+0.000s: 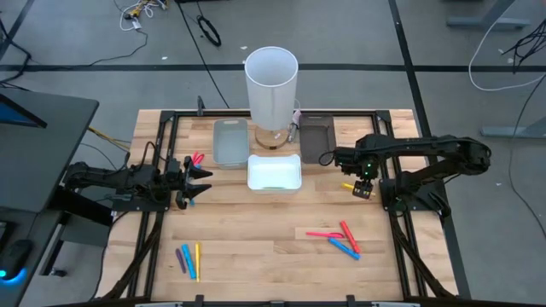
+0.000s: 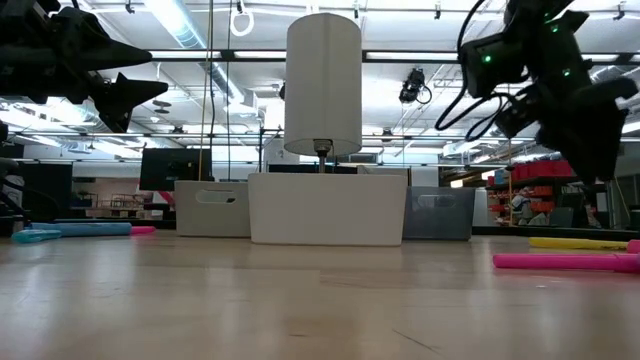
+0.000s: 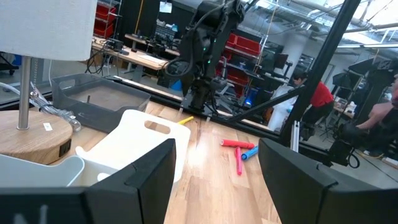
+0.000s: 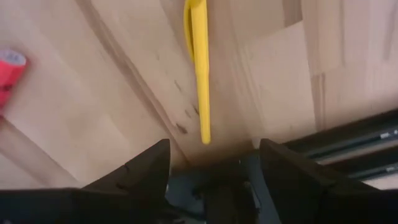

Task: Pick & Place Markers
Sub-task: Put the top right yellow marker pen into the black bin

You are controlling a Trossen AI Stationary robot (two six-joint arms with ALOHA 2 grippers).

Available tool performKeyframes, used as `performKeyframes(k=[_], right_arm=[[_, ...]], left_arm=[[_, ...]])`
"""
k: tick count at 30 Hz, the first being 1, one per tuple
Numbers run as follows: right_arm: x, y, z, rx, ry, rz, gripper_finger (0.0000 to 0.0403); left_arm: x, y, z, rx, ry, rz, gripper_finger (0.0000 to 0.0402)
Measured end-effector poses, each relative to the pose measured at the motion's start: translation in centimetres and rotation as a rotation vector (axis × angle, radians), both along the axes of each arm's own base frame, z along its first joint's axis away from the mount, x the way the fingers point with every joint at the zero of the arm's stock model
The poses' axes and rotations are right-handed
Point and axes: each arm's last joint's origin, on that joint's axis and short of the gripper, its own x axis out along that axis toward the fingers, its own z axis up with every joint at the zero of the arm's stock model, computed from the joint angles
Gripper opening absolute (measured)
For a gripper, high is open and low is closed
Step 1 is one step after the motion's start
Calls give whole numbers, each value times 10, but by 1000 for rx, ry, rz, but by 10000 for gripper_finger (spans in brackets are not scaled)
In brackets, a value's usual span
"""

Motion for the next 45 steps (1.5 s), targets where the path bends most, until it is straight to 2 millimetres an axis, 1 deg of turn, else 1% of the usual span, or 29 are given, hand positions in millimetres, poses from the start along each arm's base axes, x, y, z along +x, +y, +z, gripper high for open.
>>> performKeyframes(k=[8,14,17,25,30,45], right_arm=[[17,-6,-18,3,1,4,249],[24,-8,-27,3,10,4,249],[24,-8,-34,4,12,6,249],[11,0,-51,17,67,35,249],[16,2,-54,7,25,53,249],[24,0,-83,44,168,61,249]], left_arm=[[0,0,0,0,0,0,234],[0,0,0,0,0,0,234],[0,0,0,0,0,0,234],[0,0,0,0,0,0,234],[0,0,0,0,0,0,234],[0,0,0,0,0,0,234]])
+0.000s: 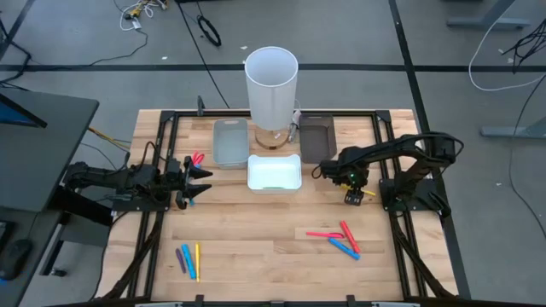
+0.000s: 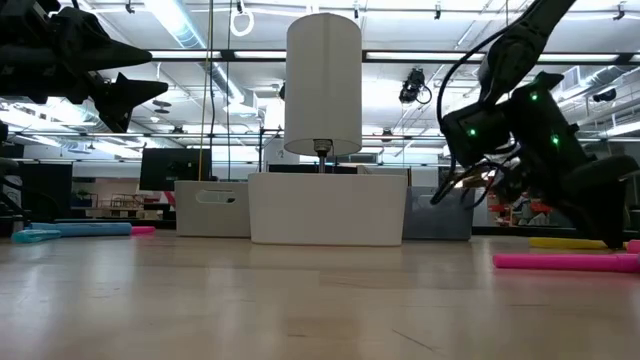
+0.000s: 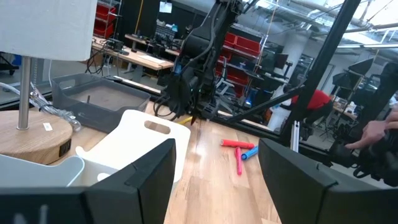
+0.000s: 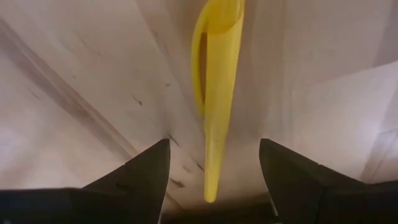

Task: Pick & Place Markers
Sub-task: Put the top right yellow marker pen into the black bin

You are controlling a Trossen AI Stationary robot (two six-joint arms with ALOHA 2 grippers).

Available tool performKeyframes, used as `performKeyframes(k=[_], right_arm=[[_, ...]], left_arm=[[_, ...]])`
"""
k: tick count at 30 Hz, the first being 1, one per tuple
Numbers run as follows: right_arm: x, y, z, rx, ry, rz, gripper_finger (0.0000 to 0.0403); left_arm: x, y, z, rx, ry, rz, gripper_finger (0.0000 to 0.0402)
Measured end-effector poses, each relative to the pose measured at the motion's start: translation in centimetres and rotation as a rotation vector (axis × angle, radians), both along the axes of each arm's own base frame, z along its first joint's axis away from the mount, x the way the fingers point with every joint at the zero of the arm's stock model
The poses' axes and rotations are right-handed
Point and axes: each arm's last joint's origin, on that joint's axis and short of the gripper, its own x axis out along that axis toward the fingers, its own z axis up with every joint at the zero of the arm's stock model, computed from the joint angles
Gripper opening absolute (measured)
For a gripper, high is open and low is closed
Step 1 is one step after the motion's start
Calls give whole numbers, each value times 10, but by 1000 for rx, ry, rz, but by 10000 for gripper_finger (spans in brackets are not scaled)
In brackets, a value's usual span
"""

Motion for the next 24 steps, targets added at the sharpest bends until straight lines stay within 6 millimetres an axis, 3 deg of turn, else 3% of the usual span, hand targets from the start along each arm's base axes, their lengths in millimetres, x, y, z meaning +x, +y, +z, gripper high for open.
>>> performKeyframes(k=[9,24], right_arm=[[3,0,-5,34,10,14,225],[3,2,-6,95,1,-16,28]], left_arm=[[0,0,0,0,0,0,234],[0,0,0,0,0,0,234]])
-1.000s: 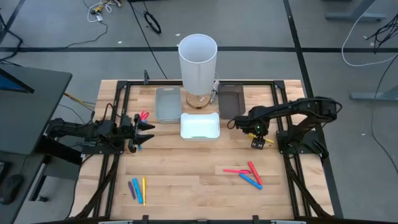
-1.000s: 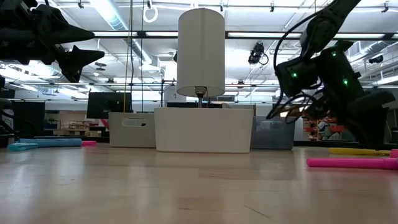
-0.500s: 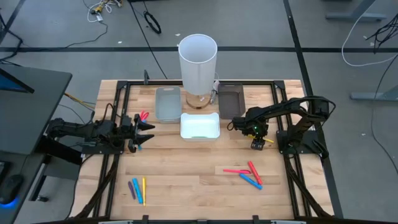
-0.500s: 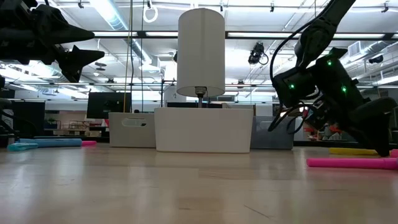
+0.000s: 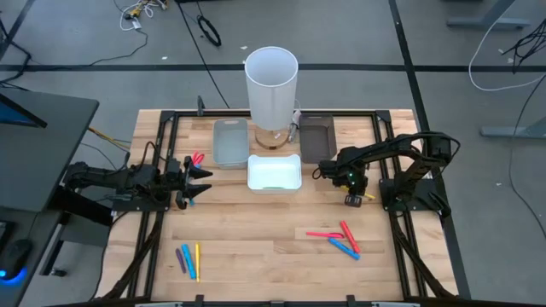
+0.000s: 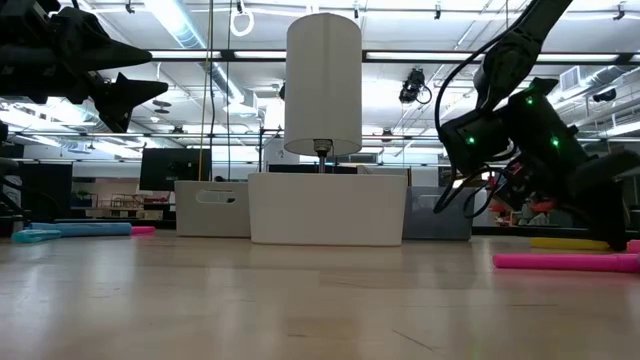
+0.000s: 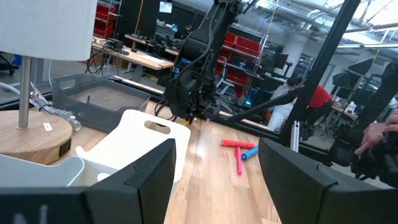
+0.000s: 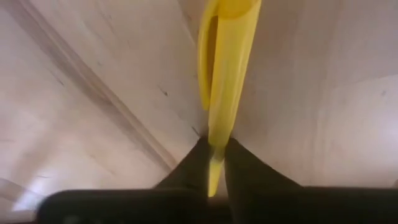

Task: Pick & Place Markers
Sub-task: Put the top right yellow marker pen into the black bin

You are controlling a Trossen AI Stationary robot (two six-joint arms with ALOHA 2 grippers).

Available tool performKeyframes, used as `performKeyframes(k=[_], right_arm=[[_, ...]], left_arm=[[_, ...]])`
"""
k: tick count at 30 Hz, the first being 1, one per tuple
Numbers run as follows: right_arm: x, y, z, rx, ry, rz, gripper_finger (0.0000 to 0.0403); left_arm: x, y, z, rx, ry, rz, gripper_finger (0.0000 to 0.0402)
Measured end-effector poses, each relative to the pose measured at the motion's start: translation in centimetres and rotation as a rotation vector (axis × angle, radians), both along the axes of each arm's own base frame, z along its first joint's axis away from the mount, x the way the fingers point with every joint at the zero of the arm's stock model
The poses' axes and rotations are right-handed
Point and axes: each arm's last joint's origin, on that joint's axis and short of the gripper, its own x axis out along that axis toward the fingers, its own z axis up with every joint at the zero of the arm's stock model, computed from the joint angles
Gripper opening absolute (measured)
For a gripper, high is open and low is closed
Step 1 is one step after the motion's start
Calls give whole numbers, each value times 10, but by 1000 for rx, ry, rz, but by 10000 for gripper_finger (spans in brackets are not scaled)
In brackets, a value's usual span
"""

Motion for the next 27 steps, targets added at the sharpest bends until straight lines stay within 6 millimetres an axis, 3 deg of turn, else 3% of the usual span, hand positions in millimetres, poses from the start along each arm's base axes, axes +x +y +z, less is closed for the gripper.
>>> performKeyframes(k=[3,11,27], right_arm=[[0,0,0,-1,6,-40,10],[2,0,7,-11,36,-102,24],[15,-2,78,-45,-98,-201,19]], left_arm=[[0,0,0,0,0,0,234],[0,0,0,0,0,0,234],[0,0,0,0,0,0,234]])
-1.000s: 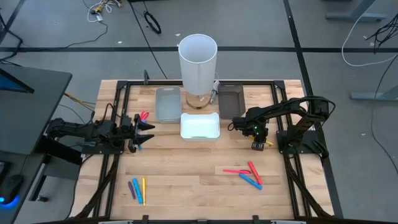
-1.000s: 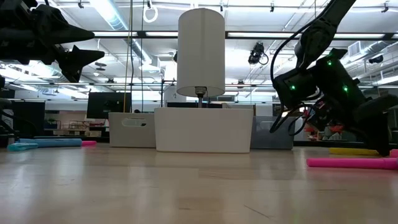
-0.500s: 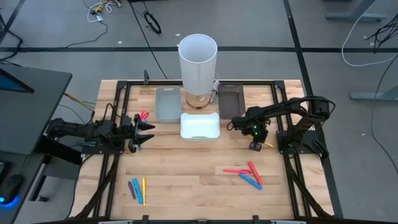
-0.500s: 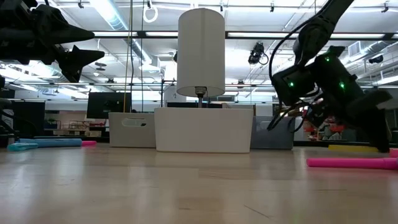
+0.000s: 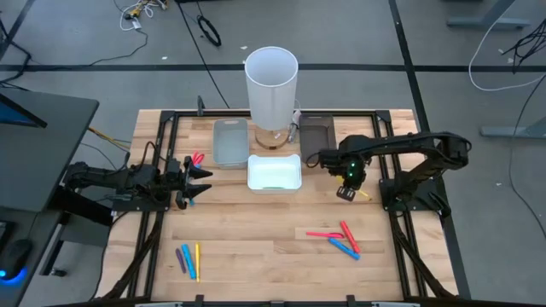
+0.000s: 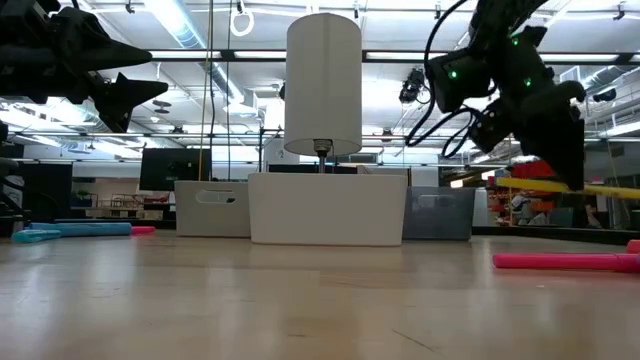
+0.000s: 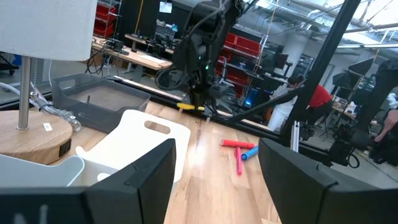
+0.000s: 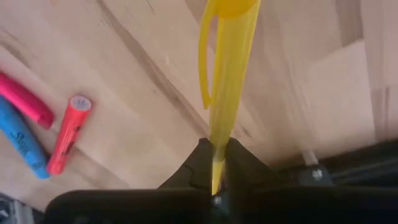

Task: Pick & Place Markers
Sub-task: Put the top right yellow marker pen into the black bin

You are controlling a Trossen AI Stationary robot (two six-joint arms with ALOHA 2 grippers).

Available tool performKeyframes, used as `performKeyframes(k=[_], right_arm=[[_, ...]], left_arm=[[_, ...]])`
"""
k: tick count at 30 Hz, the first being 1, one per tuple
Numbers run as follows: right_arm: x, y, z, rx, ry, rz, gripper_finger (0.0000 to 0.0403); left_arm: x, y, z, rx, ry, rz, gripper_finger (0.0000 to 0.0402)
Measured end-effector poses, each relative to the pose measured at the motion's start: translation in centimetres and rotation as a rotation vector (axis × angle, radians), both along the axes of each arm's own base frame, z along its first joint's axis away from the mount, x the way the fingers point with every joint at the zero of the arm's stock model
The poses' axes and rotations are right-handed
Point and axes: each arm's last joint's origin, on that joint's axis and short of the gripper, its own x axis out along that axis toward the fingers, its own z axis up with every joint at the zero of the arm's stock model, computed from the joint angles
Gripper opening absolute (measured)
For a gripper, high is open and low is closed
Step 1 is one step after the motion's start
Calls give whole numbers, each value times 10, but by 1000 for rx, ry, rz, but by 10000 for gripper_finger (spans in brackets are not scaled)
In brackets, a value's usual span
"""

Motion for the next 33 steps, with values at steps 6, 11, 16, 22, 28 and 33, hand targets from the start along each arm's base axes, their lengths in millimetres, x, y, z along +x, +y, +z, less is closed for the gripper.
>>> performKeyframes(k=[6,11,16,22,28,33], right_arm=[[-5,2,18,18,-15,-9,19],[-12,3,30,7,-27,-39,19],[-17,3,42,-2,-49,-66,19],[-17,-1,57,-12,-64,-108,18],[-10,-8,71,-43,-134,-205,18],[-1,-17,87,-70,-232,-306,18]], left_arm=[[0,0,0,0,0,0,234],[0,0,0,0,0,0,234],[0,0,0,0,0,0,234],[0,0,0,0,0,0,234],[0,0,0,0,0,0,234],[0,0,0,0,0,0,234]])
